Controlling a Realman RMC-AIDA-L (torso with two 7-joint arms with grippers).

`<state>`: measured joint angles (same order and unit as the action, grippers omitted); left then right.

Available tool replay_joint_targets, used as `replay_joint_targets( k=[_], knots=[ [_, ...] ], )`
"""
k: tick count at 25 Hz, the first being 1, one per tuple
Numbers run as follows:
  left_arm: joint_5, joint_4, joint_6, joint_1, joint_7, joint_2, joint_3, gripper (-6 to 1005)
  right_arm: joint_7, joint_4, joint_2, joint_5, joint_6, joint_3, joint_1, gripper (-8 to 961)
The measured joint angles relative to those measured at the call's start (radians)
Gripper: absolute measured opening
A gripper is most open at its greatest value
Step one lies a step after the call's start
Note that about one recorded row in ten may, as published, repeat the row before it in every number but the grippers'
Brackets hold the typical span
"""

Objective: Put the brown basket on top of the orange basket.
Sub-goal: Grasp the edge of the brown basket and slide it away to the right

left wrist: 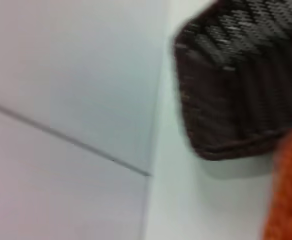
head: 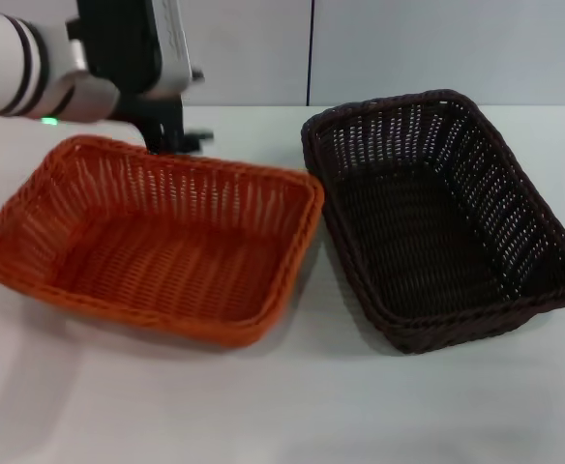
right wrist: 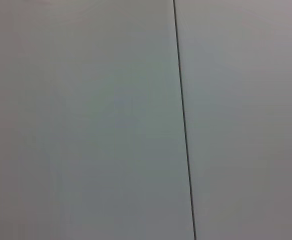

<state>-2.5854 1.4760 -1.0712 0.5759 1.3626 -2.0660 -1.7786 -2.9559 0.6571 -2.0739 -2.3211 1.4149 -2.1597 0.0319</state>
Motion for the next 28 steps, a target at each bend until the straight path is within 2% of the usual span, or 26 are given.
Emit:
replay_joint_targets(
  k=[1, 3, 4, 5, 6, 9, 10, 11, 12, 13, 14, 15, 16, 17, 18, 19, 20, 21, 22, 23, 24, 25, 26, 28],
  knots=[
    [0.0, 0.0, 0.0, 0.0, 0.0, 0.0, 0.0, 682, 0.0, 0.0, 0.0, 0.0, 0.0, 0.0, 0.0, 723],
    [0.0, 0.038, 0.112, -0.04, -0.054, 0.0, 0.005, 687, 0.0, 0.003, 0.0, 0.002, -0.001, 0.0, -0.001, 723],
    [0.004, 0.066, 0.202, -0.076, -0.097, -0.001, 0.013, 690, 0.0, 0.003, 0.0, 0.002, -0.001, 0.0, -0.001, 723],
    [0.009, 0.114, 0.363, -0.148, -0.173, -0.002, 0.039, 691, 0.0, 0.006, 0.0, 0.003, -0.003, 0.0, -0.001, 723],
    [0.009, 0.114, 0.363, -0.148, -0.173, -0.002, 0.039, 691, 0.0, 0.006, 0.0, 0.003, -0.003, 0.0, -0.001, 723],
    [0.01, 0.185, 0.653, -0.294, -0.304, 0.0, 0.102, 693, 0.0, 0.039, 0.002, 0.004, -0.038, 0.002, -0.004, 722],
    [0.01, 0.226, 0.801, -0.388, -0.383, 0.001, 0.137, 693, 0.0, 0.104, 0.013, 0.004, -0.118, 0.008, -0.011, 722],
    [0.01, 0.226, 0.801, -0.388, -0.383, 0.001, 0.137, 694, 0.0, 0.104, 0.013, 0.004, -0.118, 0.008, -0.011, 722],
    [0.012, 0.251, 0.894, -0.473, -0.463, 0.0, 0.162, 694, 0.0, 0.153, 0.025, 0.003, -0.182, 0.009, -0.018, 722],
    [0.012, 0.251, 0.894, -0.473, -0.463, 0.0, 0.162, 695, -0.001, 0.203, 0.04, 0.002, -0.245, 0.011, -0.022, 722],
    [0.013, 0.25, 0.939, -0.512, -0.51, 0.0, 0.175, 695, -0.001, 0.274, 0.066, 0.0, -0.333, 0.013, -0.027, 722],
    [0.02, 0.219, 1.065, -0.586, -0.619, 0.001, 0.211, 696, -0.001, 0.415, 0.124, -0.001, -0.523, 0.014, -0.03, 722],
    [0.02, 0.219, 1.065, -0.586, -0.619, 0.001, 0.211, 696, -0.001, 0.415, 0.124, -0.001, -0.523, 0.014, -0.03, 722],
    [0.022, 0.18, 1.165, -0.627, -0.67, 0.002, 0.242, 697, -0.001, 0.55, 0.176, -0.003, -0.706, 0.028, -0.023, 722],
    [0.023, 0.147, 1.258, -0.653, -0.7, 0.003, 0.269, 697, -0.001, 0.55, 0.176, -0.003, -0.706, 0.028, -0.023, 722],
    [0.025, 0.071, 1.43, -0.696, -0.737, 0.003, 0.322, 698, 0.0, 0.629, 0.196, -0.016, -0.818, 0.052, -0.017, 722],
    [0.028, 0.026, 1.52, -0.709, -0.75, 0.002, 0.349, 698, 0.0, 0.769, 0.212, -0.066, -1.07, 0.131, -0.005, 722],
    [0.035, -0.066, 1.694, -0.734, -0.777, 0.0, 0.405, 699, 0.0, 0.769, 0.212, -0.066, -1.07, 0.131, -0.005, 722],
    [0.046, -0.115, 1.773, -0.743, -0.793, 0.0, 0.43, 699, 0.005, 0.9, 0.196, -0.145, -1.393, 0.243, 0.019, 722],
    [0.08, -0.206, 1.916, -0.755, -0.824, -0.001, 0.477, 700, 0.011, 0.962, 0.181, -0.178, -1.554, 0.301, 0.043, 722],
    [0.08, -0.206, 1.916, -0.755, -0.824, -0.001, 0.477, 700, 0.011, 0.962, 0.181, -0.178, -1.554, 0.301, 0.043, 722],
    [0.139, -0.296, 2.015, -0.755, -0.854, -0.001, 0.507, 701, 0.054, 1.059, 0.14, -0.222, -1.861, 0.405, 0.103, 722],
    [0.139, -0.296, 2.015, -0.755, -0.854, -0.001, 0.507, 701, 0.054, 1.059, 0.14, -0.222, -1.861, 0.405, 0.103, 722],
    [0.175, -0.373, 2.043, -0.743, -0.886, -0.001, 0.517, 702, 0.15, 1.139, 0.082, -0.24, -2.178, 0.534, 0.185, 723]
  ],
)
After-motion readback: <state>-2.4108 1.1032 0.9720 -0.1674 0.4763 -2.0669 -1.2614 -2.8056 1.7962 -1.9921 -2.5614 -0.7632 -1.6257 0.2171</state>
